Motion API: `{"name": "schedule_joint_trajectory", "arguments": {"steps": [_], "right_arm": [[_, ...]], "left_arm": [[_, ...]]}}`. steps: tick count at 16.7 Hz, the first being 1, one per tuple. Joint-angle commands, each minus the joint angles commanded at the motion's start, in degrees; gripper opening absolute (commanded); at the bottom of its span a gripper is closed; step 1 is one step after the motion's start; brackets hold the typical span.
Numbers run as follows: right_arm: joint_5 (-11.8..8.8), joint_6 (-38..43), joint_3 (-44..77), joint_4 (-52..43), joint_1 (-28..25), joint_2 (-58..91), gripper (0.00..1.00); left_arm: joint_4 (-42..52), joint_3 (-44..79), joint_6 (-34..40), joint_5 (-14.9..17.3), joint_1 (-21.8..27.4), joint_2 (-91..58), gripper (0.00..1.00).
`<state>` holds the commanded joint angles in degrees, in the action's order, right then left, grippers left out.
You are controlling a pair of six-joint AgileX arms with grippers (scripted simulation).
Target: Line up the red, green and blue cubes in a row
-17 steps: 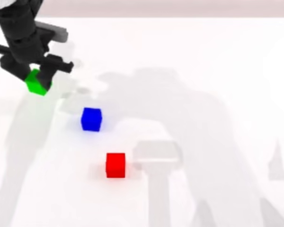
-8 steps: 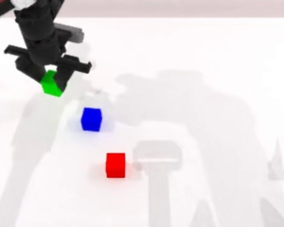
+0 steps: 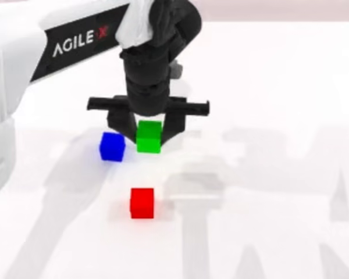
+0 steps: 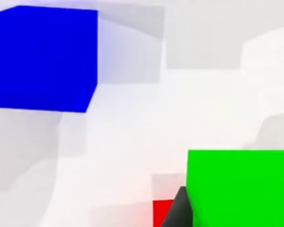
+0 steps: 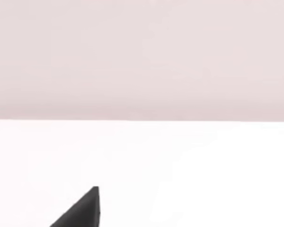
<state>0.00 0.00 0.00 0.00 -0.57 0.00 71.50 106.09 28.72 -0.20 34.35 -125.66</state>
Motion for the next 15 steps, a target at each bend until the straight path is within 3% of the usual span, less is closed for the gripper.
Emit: {"name": "schedule_joint_trajectory", "arguments": {"steps": [3,6,15], "right_arm": [[0.00,0.00,0.00,0.00,0.00,0.00,1.00],[0.00,0.00,0.00,0.00,0.00,0.00,1.00],[0.00,0.00,0.00,0.00,0.00,0.00,1.00]], "left_arm": [[-0.26,-2.11,11.32,-0.19,7.55,2.13,0.00],[-0.85,-3.68,17.22,-0.41,12.13,4.09,0.00],[-5.28,-7.25,17.85,-0.45,12.54,3.37,0.00]]}}
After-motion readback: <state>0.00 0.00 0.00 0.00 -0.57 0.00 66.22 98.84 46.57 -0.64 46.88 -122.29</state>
